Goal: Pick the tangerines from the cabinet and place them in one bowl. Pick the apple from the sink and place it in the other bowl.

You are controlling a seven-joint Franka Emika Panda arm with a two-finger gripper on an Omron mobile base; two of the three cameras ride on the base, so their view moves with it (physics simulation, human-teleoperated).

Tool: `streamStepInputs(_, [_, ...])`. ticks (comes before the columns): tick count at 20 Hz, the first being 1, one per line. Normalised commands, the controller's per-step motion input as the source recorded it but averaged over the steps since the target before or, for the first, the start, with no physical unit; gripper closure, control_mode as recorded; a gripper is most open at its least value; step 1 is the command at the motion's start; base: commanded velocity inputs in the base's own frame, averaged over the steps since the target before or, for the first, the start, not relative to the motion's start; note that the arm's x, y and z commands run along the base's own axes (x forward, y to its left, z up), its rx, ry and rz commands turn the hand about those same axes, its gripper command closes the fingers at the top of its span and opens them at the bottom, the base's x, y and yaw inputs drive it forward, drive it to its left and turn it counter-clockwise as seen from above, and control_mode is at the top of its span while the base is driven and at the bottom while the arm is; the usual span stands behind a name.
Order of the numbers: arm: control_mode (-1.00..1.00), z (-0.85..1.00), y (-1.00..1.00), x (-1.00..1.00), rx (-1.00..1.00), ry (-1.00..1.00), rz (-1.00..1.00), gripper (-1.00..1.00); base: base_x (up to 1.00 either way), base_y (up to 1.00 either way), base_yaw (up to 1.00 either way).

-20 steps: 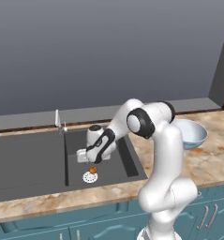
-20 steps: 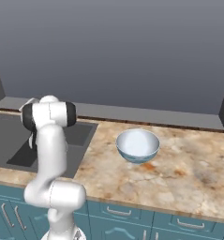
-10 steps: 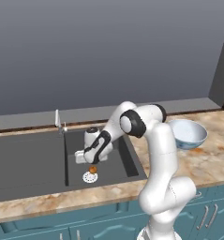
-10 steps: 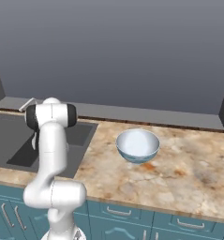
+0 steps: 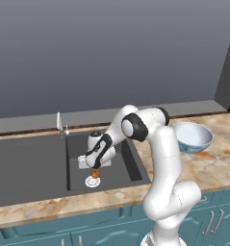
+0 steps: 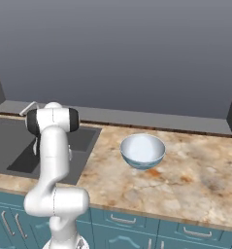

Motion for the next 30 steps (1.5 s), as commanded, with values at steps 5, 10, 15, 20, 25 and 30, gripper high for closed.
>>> streamStepInputs(5, [-1.00,-0.11,-0.11,0.00,0.01,0.02,0.00,-1.00,0.00,0.00,0.00])
streamStepInputs(10, [-1.00,-0.29,0.00,0.00,0.00,0.03,0.00,-1.00,0.00,0.00,0.00])
streamStepInputs(15, [-1.00,-0.21,0.01,0.00,0.00,0.01,0.00,-1.00,0.00,0.00,0.00])
streamStepInputs(20, [-1.00,-0.20,0.03,0.00,0.00,0.02,0.00,-1.00,0.00,0.00,0.00])
streamStepInputs(25, [-1.00,-0.12,0.03,0.00,0.00,0.01,0.00,1.00,0.00,0.00,0.00])
streamStepInputs(30, [-1.00,0.00,0.00,0.00,0.00,0.00,0.00,1.00,0.00,0.00,0.00])
